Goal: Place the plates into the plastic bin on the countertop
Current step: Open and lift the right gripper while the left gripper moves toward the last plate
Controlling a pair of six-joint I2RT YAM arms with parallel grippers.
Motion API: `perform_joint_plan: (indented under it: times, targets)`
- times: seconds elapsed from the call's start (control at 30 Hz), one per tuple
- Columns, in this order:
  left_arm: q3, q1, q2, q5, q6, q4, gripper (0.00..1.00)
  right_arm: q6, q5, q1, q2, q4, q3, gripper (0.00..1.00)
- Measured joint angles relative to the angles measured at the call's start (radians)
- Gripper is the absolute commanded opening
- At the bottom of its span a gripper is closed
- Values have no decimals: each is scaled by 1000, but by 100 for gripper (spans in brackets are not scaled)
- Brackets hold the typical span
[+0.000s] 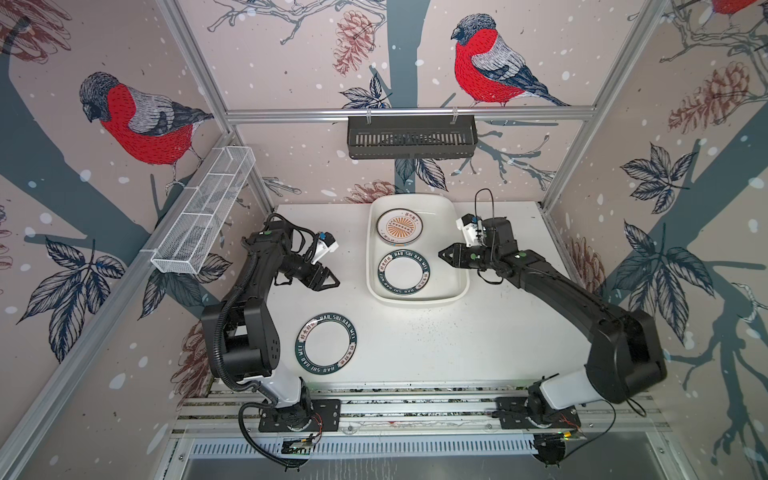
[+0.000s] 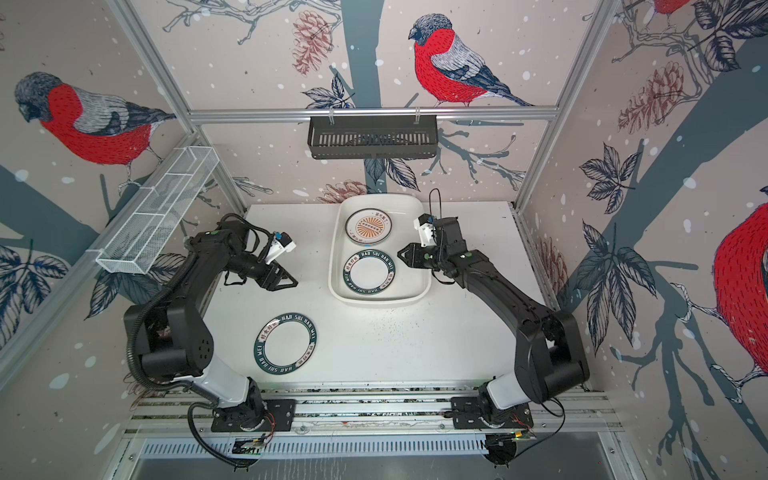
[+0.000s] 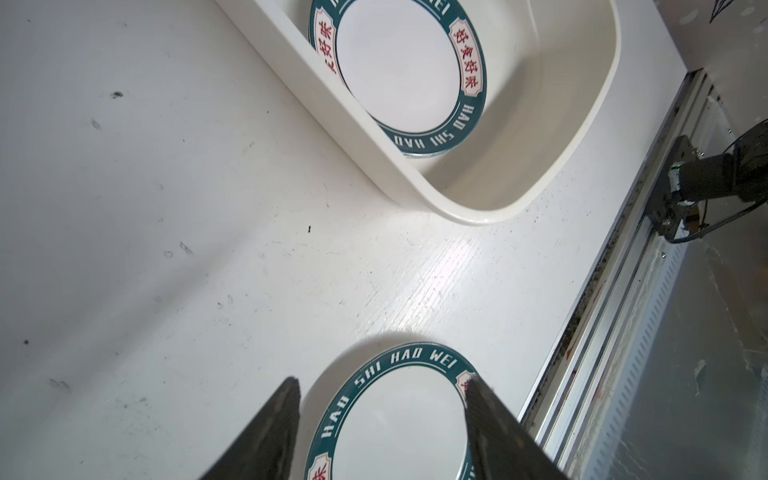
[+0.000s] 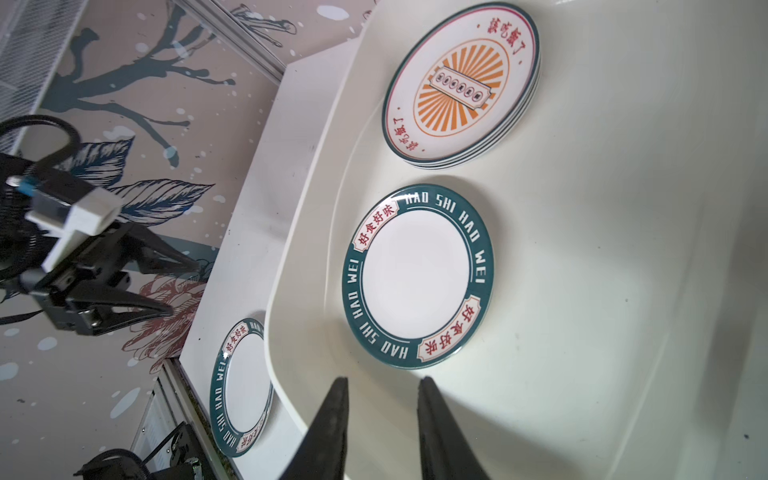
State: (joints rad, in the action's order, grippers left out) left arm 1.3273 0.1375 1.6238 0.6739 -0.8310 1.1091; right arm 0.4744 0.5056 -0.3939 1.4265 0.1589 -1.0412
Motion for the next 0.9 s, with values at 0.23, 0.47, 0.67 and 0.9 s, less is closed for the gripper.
perform_joint_plan:
  times: [0.23, 0.47, 0.67, 0.9]
  targets:
    - [-4, 71, 25, -20, -42, 23, 69, 29, 10, 0, -198, -80, 176, 35]
    - [-34, 134, 40, -23, -68, 26, 70, 54, -2, 5, -292, -120, 251, 36]
    - [-60, 175, 46, -23, -93, 28, 70, 82, -6, 5, -325, -161, 304, 36]
    - [-90, 203, 51, -24, -114, 35, 69, 106, -8, 5, -327, -191, 316, 36]
